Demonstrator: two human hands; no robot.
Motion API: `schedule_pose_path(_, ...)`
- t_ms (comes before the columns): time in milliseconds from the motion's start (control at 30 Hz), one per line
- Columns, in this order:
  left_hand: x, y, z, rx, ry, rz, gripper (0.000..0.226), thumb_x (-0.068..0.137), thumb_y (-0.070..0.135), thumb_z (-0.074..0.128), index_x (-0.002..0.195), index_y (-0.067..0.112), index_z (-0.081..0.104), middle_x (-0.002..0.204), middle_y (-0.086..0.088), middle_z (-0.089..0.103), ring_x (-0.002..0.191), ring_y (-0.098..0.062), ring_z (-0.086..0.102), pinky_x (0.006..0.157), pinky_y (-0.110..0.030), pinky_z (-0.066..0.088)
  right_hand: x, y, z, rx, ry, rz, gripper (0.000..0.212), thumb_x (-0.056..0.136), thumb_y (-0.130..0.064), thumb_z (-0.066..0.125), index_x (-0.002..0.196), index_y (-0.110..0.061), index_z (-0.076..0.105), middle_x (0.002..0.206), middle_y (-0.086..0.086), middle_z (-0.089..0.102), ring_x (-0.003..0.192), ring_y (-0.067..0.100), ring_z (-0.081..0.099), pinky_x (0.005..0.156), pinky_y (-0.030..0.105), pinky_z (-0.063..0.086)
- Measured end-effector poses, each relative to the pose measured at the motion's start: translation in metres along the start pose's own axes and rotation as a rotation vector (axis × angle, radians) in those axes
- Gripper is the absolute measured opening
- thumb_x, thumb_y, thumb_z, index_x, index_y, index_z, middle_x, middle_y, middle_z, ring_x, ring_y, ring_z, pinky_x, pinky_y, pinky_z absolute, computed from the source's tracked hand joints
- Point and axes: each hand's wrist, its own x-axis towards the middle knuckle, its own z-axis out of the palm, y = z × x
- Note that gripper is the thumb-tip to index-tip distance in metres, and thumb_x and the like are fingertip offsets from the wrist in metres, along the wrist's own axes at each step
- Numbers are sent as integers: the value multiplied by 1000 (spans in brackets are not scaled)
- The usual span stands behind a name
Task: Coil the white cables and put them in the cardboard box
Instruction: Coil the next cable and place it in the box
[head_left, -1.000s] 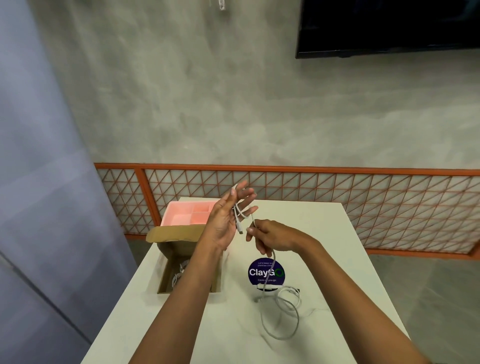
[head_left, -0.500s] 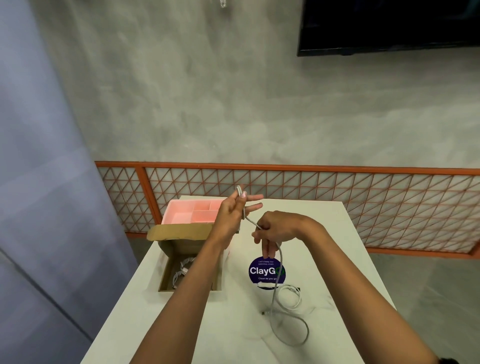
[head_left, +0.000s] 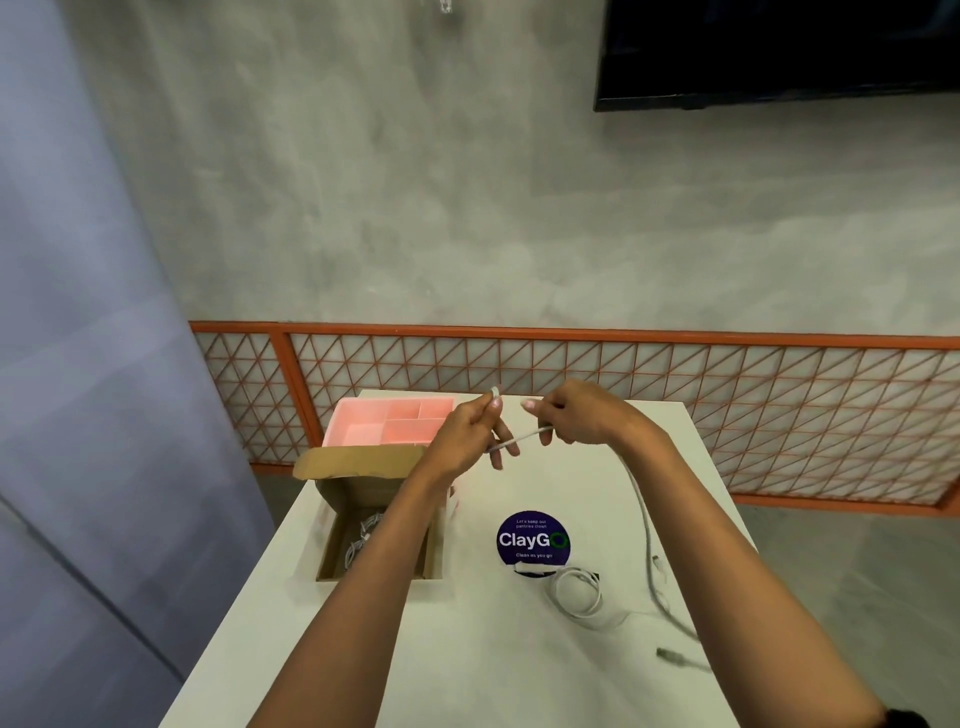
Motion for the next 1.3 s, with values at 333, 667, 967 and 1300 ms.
schedule_pose_path(333,-13,9,-12,-823,-389,-40,44,102,20,31,84,21,71,45,10,29,33,0,21,43,-16,31,-6,10,-17,319,30,-200,40,85,-50,60,83,-12,70,68,-4,56,63,6,44,64,23,35)
schedule_pose_path(667,-16,7,-15,-976,-548,-151,30,98,27,39,79,11,56,45,11,33,35,-2,17,37,-15,17,2,17,-7,536,187,-218,30,76,-38,75,78,-12,62,57,-5,36,56,8,34,59,24,31)
schedule_pose_path(967,-16,0,-12,-985,-656,-80,28,93,34,56,74,14,51,49,11,37,38,-3,18,41,-16,20,6,9,-8,581,249,-247,37,77,-36,73,82,0,69,65,-6,67,65,-1,58,69,21,43)
schedule_pose_path(1300,-17,-2,-9,-1107,-614,-23,22,92,30,59,88,8,57,44,12,34,32,0,25,40,-13,26,6,17,-5,685,271,-241,32,85,-29,68,86,4,66,69,-1,61,58,-6,52,60,6,38)
